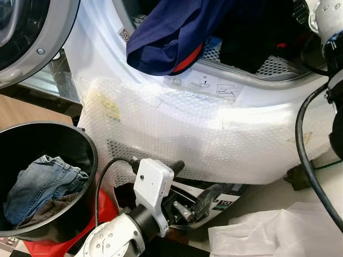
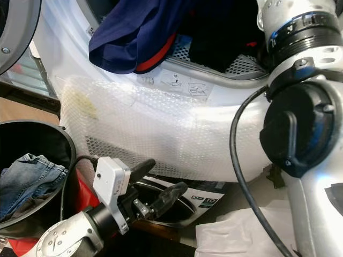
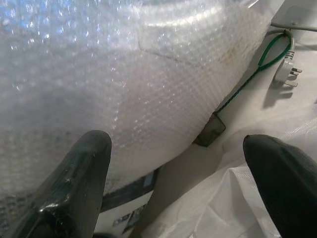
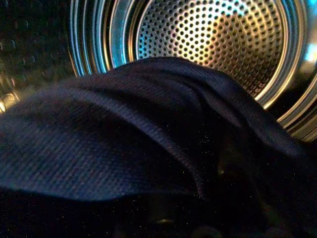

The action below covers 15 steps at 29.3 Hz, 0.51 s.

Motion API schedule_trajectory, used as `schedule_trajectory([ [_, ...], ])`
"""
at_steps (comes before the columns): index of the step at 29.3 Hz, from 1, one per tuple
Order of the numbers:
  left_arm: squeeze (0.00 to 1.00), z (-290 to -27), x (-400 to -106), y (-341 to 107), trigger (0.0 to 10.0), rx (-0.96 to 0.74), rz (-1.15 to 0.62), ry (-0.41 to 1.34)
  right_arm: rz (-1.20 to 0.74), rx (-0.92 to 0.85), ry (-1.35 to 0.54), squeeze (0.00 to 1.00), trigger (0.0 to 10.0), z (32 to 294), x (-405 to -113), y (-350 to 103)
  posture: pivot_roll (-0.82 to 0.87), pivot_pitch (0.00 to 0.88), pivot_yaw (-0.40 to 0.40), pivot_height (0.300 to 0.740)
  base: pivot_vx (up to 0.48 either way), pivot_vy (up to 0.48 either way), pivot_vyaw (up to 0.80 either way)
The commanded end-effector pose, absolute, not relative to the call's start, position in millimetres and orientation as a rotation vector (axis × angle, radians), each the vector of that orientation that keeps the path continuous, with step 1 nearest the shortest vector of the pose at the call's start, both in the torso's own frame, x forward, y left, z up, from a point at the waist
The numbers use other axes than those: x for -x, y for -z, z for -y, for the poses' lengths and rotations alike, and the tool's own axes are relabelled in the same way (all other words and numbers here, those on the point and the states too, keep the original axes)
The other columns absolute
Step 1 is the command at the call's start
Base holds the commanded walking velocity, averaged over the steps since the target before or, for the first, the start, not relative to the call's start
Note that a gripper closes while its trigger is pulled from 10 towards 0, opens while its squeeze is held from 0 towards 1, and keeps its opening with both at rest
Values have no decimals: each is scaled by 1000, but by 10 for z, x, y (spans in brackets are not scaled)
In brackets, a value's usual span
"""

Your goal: Clothes washing

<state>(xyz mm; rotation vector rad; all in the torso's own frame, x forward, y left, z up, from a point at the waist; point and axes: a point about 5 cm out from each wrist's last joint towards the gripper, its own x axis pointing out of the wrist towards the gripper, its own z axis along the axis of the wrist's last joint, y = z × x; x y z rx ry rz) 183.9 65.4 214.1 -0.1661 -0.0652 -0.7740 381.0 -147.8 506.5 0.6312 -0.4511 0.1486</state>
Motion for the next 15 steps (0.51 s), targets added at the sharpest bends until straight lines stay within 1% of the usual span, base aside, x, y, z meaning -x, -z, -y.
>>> schedule_trajectory([
  [1, 0, -592, -1752, -2157, 10000, 197, 60, 798, 535, -715, -153, 0, 10000, 1536, -3672, -5301, 5, 220, -300, 740, 0, 0, 0],
  [2, 0, -588, -1736, -2145, 10000, 205, 52, 790, 547, -756, -169, 0, 10000, 1520, -3644, -5348, 8, 219, -308, 740, 0, 0, 0],
  [7, 0, -566, -1705, -2137, 10000, 212, 49, 783, 610, -736, -183, 0, 10000, 1520, -3567, -5463, 21, 210, -323, 740, 0, 0, 0],
  [8, 0, -560, -1695, -2134, 10000, 219, 48, 774, 662, -698, -208, 0, 10000, 1494, -3508, -5546, 27, 208, -329, 740, 0, 0, 0],
  [12, 0, -553, -1672, -2128, 10000, 227, 46, 760, 726, -686, -260, 0, 10000, 1450, -3436, -5640, 33, 204, -341, 740, 0, 0, 0],
  [15, 0, -541, -1647, -2125, 10000, 241, 42, 744, 809, -755, -296, 0, 10000, 1515, -3349, -5737, 41, 198, -352, 740, 0, 0, 0],
])
